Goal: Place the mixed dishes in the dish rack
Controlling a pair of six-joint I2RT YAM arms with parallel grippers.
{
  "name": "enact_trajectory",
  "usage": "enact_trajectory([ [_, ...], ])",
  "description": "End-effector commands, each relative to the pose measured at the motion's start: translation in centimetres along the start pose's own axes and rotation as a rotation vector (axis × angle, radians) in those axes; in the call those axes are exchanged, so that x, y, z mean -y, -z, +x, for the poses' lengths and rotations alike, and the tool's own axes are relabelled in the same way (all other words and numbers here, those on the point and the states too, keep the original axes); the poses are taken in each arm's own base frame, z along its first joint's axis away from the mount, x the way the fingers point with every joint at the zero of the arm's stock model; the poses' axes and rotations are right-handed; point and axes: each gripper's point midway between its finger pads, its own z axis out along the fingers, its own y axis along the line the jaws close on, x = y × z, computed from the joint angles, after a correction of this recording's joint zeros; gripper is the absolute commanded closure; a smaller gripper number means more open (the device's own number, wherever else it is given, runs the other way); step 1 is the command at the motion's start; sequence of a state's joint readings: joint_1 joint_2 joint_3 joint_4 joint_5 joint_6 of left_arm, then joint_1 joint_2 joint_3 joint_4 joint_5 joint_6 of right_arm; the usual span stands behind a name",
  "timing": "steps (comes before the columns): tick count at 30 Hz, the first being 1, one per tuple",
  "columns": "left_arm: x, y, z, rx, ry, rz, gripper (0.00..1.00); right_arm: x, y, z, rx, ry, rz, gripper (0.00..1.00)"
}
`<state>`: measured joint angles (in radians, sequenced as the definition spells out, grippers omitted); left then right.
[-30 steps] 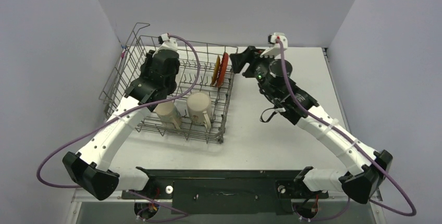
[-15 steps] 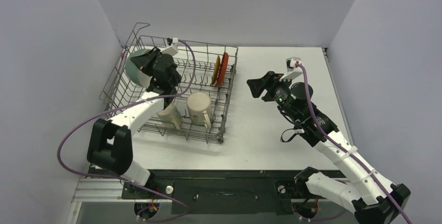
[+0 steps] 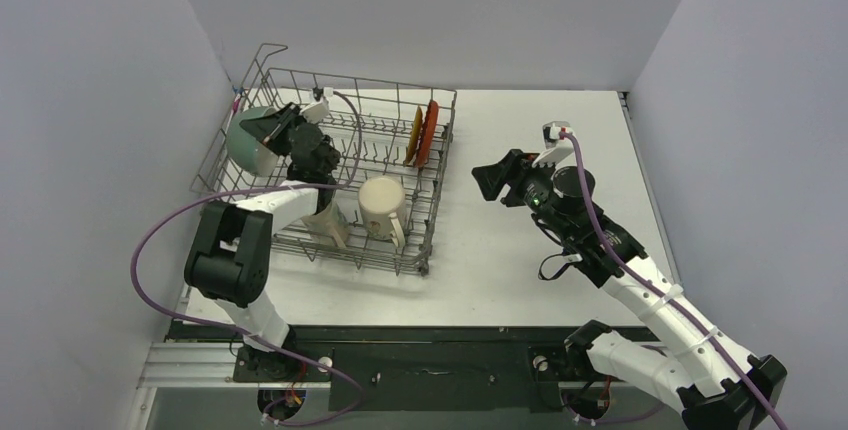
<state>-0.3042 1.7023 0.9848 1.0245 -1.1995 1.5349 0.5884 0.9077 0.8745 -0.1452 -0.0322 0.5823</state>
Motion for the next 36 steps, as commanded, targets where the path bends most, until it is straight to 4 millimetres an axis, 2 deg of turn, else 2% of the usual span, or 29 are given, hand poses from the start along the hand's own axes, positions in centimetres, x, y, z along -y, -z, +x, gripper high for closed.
enact_trajectory([
  [1,-1.4,-1.0,0.6,0.017,0.090,-0.058,1.00,-0.2,0.2,-0.4,0.020,0.001,-0.018,0.41],
  [5,0.0,-1.9,0.8,0.002,0.074,-0.060,1.00,0.1,0.2,-0.1,0.014,0.005,-0.011,0.41],
  [8,2.3,-2.1,0.5,0.007,0.021,-0.056,1.00,0.1,0.2,0.0,0.013,0.007,-0.009,0.41],
  [12,4.0,-2.1,0.0,0.001,-0.040,-0.081,1.00,0.3,0.2,0.1,0.010,0.015,-0.003,0.41],
  [14,4.7,-1.9,-0.2,-0.003,-0.063,-0.084,1.00,0.3,0.2,0.1,0.010,0.017,-0.003,0.41],
  [19,6.7,0.1,-0.8,0.030,-0.108,-0.056,1.00,0.4,0.1,0.2,0.008,0.023,0.001,0.41],
  [24,8.5,1.0,0.6,0.012,-0.152,-0.022,0.97,0.2,0.2,-0.1,0.013,0.024,-0.001,0.41],
  [26,8.8,0.9,1.3,-0.005,-0.153,-0.004,0.97,0.1,0.2,-0.1,0.010,0.022,-0.005,0.41],
  [27,8.3,1.0,1.4,-0.009,-0.136,-0.001,0.97,0.1,0.2,-0.1,0.010,0.021,-0.004,0.41],
  [28,8.8,1.1,1.6,-0.007,-0.142,0.024,0.95,0.1,0.2,-0.1,0.009,0.019,-0.005,0.41],
  [29,8.6,1.1,1.8,0.002,-0.081,0.033,0.91,0.0,0.2,-0.1,0.010,0.019,-0.007,0.41],
  [30,9.2,1.2,1.9,0.007,-0.134,0.070,0.88,0.0,0.1,-0.2,0.012,0.017,-0.007,0.41],
  [31,9.0,1.2,1.8,0.020,-0.075,0.083,0.84,-0.1,0.1,-0.3,0.014,0.017,-0.008,0.41],
  [36,9.9,1.0,2.6,0.002,-0.091,0.177,0.77,-0.1,0.0,-0.4,0.014,0.013,-0.007,0.41],
])
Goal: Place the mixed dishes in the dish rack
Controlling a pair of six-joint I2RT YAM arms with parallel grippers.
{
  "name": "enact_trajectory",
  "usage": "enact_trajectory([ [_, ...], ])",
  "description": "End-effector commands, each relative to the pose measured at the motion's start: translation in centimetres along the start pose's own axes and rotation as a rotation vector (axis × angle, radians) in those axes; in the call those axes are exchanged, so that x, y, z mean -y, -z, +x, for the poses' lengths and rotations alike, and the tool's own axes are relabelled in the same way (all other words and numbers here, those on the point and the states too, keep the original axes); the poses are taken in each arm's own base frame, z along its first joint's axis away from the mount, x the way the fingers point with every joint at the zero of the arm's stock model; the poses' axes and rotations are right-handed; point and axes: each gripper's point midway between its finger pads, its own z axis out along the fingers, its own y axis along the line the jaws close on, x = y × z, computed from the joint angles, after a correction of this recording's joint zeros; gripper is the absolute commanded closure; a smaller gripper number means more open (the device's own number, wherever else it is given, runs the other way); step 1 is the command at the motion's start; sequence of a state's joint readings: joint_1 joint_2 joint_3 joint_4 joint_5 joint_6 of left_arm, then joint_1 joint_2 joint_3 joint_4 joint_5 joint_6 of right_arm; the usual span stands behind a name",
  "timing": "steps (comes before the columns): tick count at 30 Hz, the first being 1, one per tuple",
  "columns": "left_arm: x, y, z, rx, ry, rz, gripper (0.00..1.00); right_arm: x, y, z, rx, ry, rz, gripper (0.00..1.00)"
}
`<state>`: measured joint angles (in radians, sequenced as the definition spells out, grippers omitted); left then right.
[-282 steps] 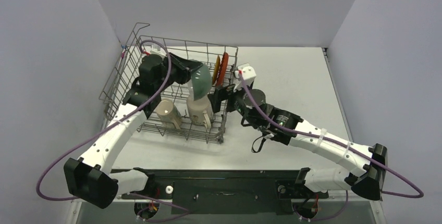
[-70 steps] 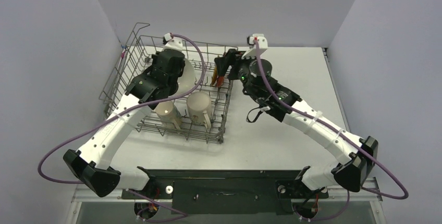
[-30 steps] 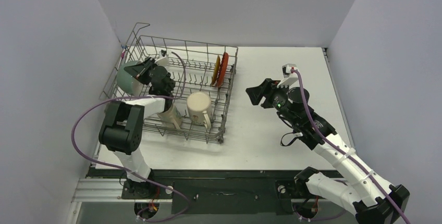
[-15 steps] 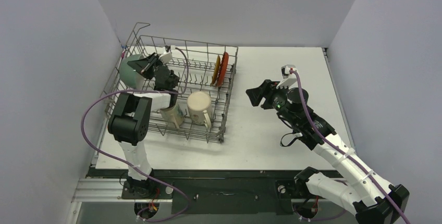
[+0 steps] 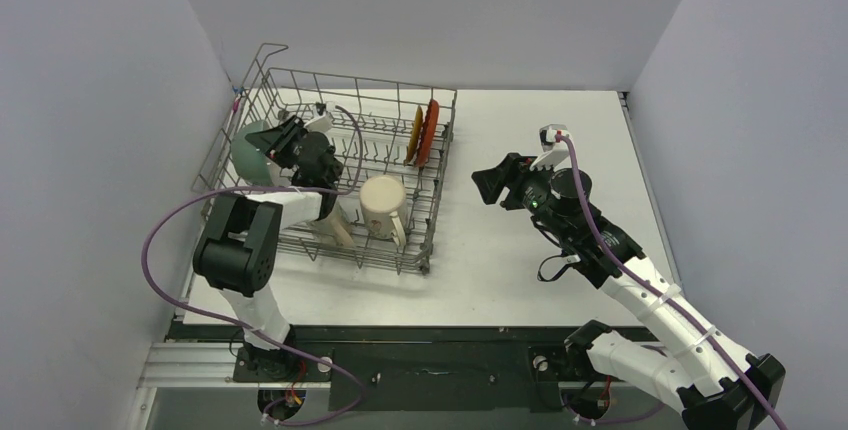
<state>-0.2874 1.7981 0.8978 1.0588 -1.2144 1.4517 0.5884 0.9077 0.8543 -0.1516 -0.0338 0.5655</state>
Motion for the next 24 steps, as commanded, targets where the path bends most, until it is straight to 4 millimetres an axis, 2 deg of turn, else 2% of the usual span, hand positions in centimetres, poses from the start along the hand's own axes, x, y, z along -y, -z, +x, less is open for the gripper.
enact_trajectory([
  [1,4.4,0.5,0.2,0.036,-0.044,0.138,0.76,-0.7,0.1,-1.4,0.038,-0.007,-0.019,0.41],
  [6,4.7,0.8,-0.3,0.043,-0.030,0.174,0.70,-0.8,-0.1,-1.5,0.036,-0.012,-0.022,0.41],
  [12,5.5,-0.1,0.2,0.027,-0.018,0.217,0.70,-0.8,-0.1,-1.6,0.036,-0.014,-0.023,0.41],
  [13,5.4,-0.4,0.2,0.026,-0.019,0.214,0.71,-0.8,-0.1,-1.5,0.035,-0.014,-0.023,0.41],
  [16,5.6,-1.2,-0.4,0.019,-0.023,0.229,0.87,-0.8,-0.1,-1.6,0.036,-0.015,-0.023,0.41],
  [18,5.8,-1.7,-0.8,0.025,-0.052,0.239,0.91,-0.9,-0.1,-1.7,0.038,-0.016,-0.026,0.41],
  [22,5.5,-2.6,-1.4,-0.003,-0.102,0.225,0.94,-0.9,-0.1,-1.7,0.036,-0.017,-0.026,0.41],
  [24,5.8,-2.2,-1.8,0.009,-0.129,0.230,0.94,-0.9,-0.1,-1.7,0.036,-0.017,-0.027,0.41],
])
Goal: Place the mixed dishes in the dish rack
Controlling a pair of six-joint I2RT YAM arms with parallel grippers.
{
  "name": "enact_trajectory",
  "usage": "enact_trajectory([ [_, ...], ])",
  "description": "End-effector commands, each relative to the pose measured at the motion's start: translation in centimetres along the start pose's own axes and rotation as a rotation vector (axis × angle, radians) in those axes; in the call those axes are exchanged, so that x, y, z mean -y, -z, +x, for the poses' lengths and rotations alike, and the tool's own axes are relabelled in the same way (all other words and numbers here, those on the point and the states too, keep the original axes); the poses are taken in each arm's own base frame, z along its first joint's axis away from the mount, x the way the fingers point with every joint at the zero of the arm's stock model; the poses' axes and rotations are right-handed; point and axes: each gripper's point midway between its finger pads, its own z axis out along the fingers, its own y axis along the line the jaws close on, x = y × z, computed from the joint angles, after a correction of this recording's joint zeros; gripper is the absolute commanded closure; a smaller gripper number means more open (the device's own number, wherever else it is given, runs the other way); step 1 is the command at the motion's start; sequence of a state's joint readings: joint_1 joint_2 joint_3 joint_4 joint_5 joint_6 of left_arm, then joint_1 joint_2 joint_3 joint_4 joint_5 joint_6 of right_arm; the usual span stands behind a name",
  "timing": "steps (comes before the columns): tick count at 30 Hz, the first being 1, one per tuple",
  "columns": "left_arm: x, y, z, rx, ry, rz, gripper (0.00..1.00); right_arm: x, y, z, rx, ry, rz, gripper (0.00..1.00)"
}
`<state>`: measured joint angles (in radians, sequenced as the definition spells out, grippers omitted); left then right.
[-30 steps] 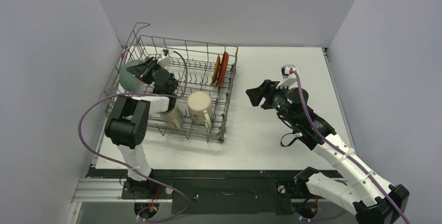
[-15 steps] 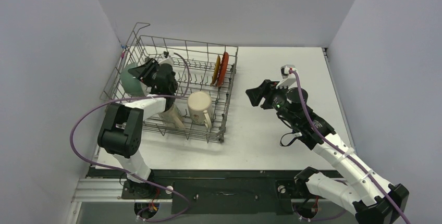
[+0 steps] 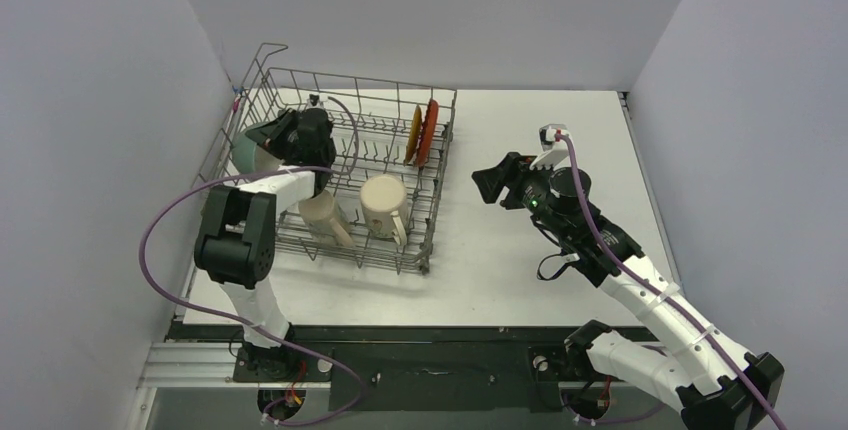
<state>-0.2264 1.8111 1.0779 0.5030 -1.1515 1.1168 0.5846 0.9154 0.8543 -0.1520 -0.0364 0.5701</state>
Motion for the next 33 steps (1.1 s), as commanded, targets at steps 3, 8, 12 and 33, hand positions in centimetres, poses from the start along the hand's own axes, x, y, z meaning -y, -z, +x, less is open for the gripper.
enact_trajectory([
  [3,4.0,1.3,-1.3,0.069,-0.112,0.118,0.90,-1.1,0.1,-2.0,0.045,-0.011,-0.031,0.41],
  [8,4.7,4.0,-1.6,0.109,-0.052,0.191,0.73,-1.2,0.0,-1.8,0.041,-0.011,-0.036,0.41],
  [12,5.3,5.6,-1.8,0.119,0.010,0.308,0.65,-1.1,0.0,-1.8,0.042,-0.012,-0.034,0.41],
  [33,1.8,7.8,-3.7,0.095,0.376,0.622,0.03,-1.0,-0.1,-2.3,0.041,-0.008,-0.025,0.41],
])
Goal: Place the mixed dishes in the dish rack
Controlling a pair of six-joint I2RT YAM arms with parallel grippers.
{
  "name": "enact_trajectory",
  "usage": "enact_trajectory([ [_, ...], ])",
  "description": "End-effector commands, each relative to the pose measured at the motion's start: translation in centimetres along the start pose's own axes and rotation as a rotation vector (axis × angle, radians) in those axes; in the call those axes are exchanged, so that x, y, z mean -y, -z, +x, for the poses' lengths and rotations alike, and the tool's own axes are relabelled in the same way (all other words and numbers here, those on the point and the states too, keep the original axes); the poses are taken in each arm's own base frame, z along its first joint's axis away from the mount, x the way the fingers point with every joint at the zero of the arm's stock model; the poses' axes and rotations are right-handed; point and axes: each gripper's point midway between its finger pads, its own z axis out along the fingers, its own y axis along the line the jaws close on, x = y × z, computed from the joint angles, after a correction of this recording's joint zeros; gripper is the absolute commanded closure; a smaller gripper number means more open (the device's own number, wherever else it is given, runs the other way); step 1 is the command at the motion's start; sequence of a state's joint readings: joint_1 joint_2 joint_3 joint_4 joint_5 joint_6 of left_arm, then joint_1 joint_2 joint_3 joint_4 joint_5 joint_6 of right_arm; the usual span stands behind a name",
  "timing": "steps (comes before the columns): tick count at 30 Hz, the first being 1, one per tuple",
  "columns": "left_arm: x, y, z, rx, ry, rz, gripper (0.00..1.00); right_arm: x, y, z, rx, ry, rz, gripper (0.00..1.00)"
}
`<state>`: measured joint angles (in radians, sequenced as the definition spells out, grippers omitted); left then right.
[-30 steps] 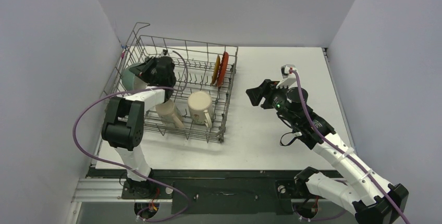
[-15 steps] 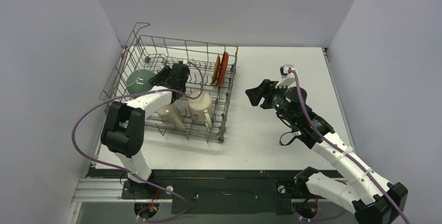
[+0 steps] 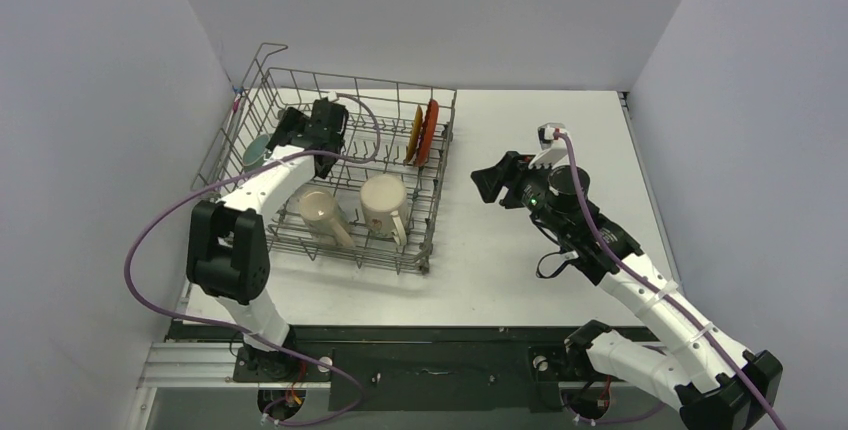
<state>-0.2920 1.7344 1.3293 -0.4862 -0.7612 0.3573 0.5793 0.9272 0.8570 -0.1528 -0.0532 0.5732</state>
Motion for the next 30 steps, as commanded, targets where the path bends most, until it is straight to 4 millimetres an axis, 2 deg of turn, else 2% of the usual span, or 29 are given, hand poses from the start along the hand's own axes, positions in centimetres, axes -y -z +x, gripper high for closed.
enact_trajectory([
  [1,-2.7,4.3,-3.6,0.140,0.212,0.092,0.03,-0.7,0.2,-2.5,0.050,-0.001,-0.010,0.41],
  [4,-3.8,6.1,-4.6,0.187,0.278,0.123,0.04,-0.1,0.4,-2.8,0.047,0.009,0.025,0.41],
  [8,-6.4,10.4,-7.0,0.326,0.424,0.201,0.04,1.3,1.1,-3.3,0.050,0.025,0.092,0.39],
  [9,-6.5,11.2,-7.4,0.346,0.462,0.237,0.04,1.9,1.4,-3.2,0.048,0.038,0.126,0.39],
  [10,-7.6,12.7,-7.9,0.385,0.513,0.251,0.04,2.0,1.8,-3.8,0.061,0.045,0.135,0.38],
  [11,-7.6,13.7,-8.3,0.408,0.546,0.294,0.04,2.6,2.3,-3.7,0.054,0.063,0.169,0.37],
  [14,-9.5,18.0,-9.3,0.539,0.676,0.389,0.04,3.3,4.1,-5.1,0.085,0.092,0.224,0.35],
  [17,-11.0,22.1,-10.3,0.713,0.782,0.479,0.04,4.7,6.3,-6.3,0.106,0.135,0.326,0.33],
  [21,-12.7,27.0,-9.5,0.917,0.830,0.560,0.04,6.0,9.6,-8.4,0.165,0.165,0.430,0.30],
  [22,-13.1,28.1,-8.8,0.957,0.835,0.570,0.04,6.1,10.6,-8.9,0.182,0.173,0.440,0.29],
  [25,-14.3,30.0,-7.7,1.043,0.859,0.565,0.04,6.3,13.6,-10.8,0.278,0.168,0.477,0.27],
  [26,-15.1,31.2,-7.0,1.087,0.863,0.558,0.04,6.6,14.3,-11.2,0.299,0.174,0.496,0.27],
  [30,-16.8,33.4,-5.2,1.158,0.885,0.532,0.04,6.7,17.7,-13.0,0.397,0.175,0.515,0.26],
])
